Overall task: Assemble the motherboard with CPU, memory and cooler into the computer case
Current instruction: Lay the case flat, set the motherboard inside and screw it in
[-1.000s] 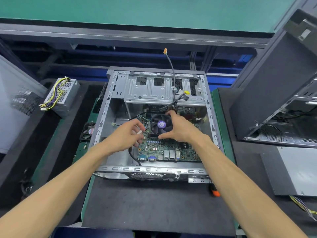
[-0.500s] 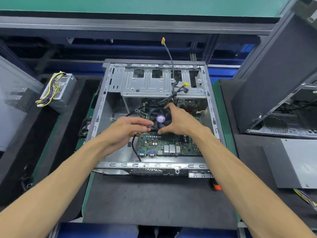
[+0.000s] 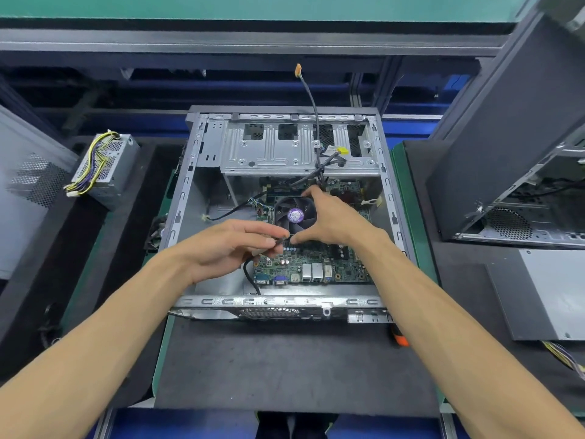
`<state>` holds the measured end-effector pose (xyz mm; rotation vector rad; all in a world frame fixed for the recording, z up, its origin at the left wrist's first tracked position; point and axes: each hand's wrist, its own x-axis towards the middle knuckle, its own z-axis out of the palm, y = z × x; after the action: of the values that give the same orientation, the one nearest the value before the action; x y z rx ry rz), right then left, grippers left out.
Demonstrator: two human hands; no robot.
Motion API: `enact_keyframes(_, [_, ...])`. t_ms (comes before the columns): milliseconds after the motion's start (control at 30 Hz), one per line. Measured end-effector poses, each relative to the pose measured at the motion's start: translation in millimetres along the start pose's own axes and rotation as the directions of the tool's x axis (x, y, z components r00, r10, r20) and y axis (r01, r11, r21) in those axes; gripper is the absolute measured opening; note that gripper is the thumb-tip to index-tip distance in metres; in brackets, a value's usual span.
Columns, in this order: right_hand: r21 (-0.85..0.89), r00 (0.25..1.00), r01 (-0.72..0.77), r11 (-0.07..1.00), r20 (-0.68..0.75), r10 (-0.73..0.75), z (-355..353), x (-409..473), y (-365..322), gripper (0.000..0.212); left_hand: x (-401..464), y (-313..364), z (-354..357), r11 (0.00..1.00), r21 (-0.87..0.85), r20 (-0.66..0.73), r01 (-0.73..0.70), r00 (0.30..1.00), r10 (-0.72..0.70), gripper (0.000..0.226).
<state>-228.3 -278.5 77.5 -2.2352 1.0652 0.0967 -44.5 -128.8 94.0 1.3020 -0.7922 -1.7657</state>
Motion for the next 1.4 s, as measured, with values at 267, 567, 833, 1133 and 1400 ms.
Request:
enact_keyframes(267, [-0.002, 1.0, 0.006, 1.0, 0.008, -0.006, 0, -1, 0, 0.104, 4, -4, 2, 0.884, 0.434, -0.197, 0.172, 0.976, -0.093, 0.019])
enact_keyframes(567, [-0.045, 1.0, 0.018, 0.999, 0.006, -0.018, 4, -1, -1, 0.107, 13, -16, 13, 0.198, 0.972, -0.162, 0.126, 0.971, 0.175, 0.01])
enact_keyframes(833, [-0.032, 1.0, 0.014, 0.999, -0.005, -0.014, 6, 0, 1, 0.112, 27, -20, 9, -0.018, 1.0, 0.014, -0.012, 0.993, 0.116, 0.009])
enact_keyframes(1133, [-0.027, 0.999, 0.037, 0.999, -0.018, -0.037, 6, 2, 1, 0.109, 32, -19, 6, -0.076, 0.994, 0.081, -0.076, 0.994, 0.067, 0.012])
enact_keyframes(1400, [-0.022, 1.0, 0.029, 0.999, -0.006, -0.029, 5, 3, 2, 0.11, 33, -19, 10, -0.09, 0.992, 0.097, -0.09, 0.992, 0.083, 0.016])
